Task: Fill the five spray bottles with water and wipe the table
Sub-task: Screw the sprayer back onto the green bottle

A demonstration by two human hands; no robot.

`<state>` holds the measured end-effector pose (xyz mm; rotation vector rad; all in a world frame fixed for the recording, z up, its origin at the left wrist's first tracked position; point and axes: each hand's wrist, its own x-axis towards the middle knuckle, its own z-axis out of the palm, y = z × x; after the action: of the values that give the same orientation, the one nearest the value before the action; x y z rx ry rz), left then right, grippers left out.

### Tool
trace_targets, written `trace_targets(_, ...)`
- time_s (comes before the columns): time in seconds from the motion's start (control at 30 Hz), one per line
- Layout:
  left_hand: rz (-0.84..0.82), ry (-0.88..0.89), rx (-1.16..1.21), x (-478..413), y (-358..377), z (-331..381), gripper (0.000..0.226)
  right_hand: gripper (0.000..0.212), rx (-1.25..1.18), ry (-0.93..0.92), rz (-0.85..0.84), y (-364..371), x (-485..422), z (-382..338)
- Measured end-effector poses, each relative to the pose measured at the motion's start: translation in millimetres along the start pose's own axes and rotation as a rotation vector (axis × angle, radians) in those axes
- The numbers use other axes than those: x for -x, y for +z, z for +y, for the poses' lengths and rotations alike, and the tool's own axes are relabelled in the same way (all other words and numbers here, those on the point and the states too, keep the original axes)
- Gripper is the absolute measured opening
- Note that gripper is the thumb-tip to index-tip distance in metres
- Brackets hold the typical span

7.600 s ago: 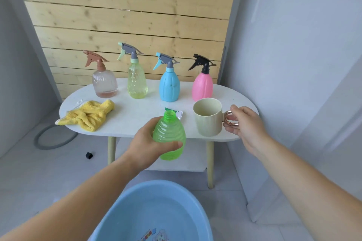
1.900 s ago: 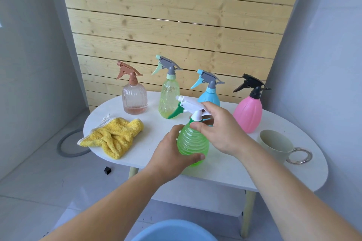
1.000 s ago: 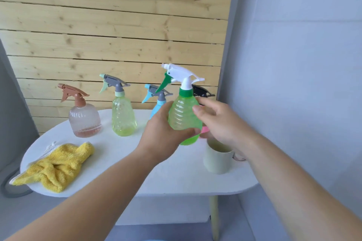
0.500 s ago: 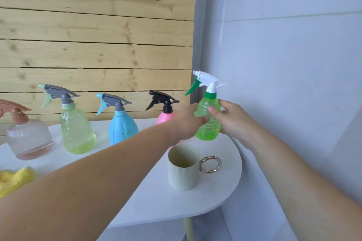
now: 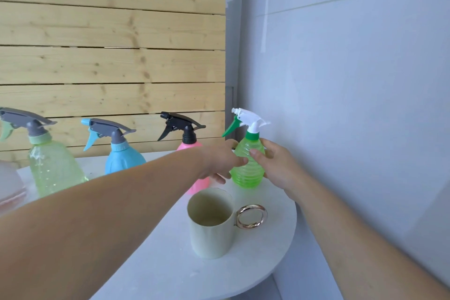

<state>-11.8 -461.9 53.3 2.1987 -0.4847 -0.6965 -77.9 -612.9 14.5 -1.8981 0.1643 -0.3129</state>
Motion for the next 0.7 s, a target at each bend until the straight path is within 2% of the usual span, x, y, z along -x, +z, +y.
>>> trace_targets(0.33, -0.015, 0.008, 0.009, -7, 3, -10, 0.066, 0.022, 0.053, -0.007, 0.025, 7, -1, 2)
trace_targets(0.6, 0.016, 0.004, -0.107, -6, 6, -6, 0.062, 0.028, 0.086, 0.036, 0.021, 8, 2, 0)
trace_targets(0.7, 0.035, -0.043, -0.154, 4, -1, -6, 0.064, 0.046, 0.124, 0.077, 0.034, 8, 6, -4)
